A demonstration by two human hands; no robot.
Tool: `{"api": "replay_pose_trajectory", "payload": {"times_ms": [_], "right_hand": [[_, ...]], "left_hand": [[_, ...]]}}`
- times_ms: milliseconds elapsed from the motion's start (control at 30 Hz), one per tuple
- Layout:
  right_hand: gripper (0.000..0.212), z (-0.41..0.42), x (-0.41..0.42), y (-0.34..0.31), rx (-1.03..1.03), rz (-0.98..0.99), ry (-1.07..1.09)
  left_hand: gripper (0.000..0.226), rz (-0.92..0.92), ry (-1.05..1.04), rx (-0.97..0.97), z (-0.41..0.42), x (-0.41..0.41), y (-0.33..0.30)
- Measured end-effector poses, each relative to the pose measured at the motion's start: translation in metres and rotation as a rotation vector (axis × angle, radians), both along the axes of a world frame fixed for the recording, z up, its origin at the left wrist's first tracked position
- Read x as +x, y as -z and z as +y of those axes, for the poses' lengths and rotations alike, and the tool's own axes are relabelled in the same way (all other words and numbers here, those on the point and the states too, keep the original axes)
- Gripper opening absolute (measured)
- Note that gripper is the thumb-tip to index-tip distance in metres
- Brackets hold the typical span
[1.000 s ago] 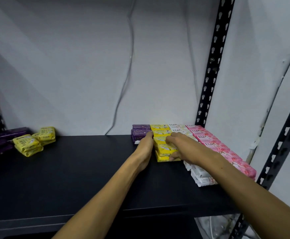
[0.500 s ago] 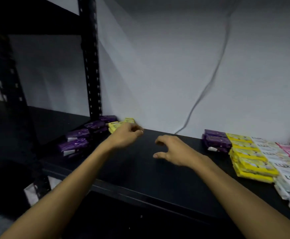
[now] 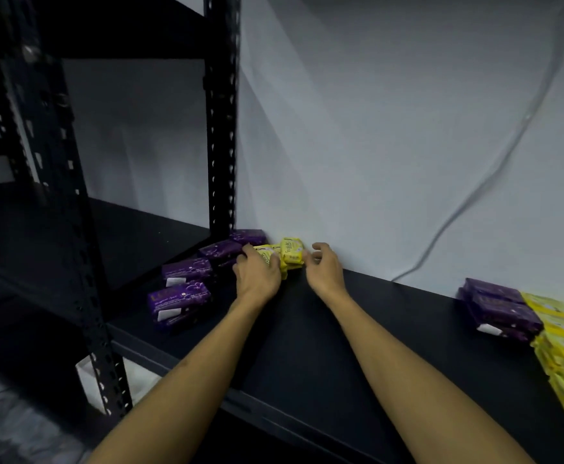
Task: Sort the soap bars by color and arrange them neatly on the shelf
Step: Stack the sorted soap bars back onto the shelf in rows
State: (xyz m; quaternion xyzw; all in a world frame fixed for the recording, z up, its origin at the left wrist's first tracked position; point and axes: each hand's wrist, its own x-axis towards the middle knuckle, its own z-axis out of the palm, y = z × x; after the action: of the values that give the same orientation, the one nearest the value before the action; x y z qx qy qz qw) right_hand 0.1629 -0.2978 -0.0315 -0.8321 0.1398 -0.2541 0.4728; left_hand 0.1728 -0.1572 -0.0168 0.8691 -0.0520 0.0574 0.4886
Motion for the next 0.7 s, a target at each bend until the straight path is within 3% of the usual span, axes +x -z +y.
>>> {"api": "replay_pose_trajectory", "payload": {"times_ms": [67, 333, 700], "right_hand": [[0.046, -0.004, 0.016, -0.001, 0.029, 0.001, -0.05], [0.03, -0.014, 0.054, 0.0, 0.107, -0.042, -0.229], [0.022, -0.002, 0.027, 0.005, 0.082, -0.038, -0.115]], "left_hand": [[0.057, -0.02, -0.002, -0.008, -0.002, 0.008, 0.005], [0.057, -0.101, 0.014, -0.018, 0.002, 0.024, 0.01], [0.052, -0.046, 0.027, -0.069, 0.007, 0.007, 0.0]]}}
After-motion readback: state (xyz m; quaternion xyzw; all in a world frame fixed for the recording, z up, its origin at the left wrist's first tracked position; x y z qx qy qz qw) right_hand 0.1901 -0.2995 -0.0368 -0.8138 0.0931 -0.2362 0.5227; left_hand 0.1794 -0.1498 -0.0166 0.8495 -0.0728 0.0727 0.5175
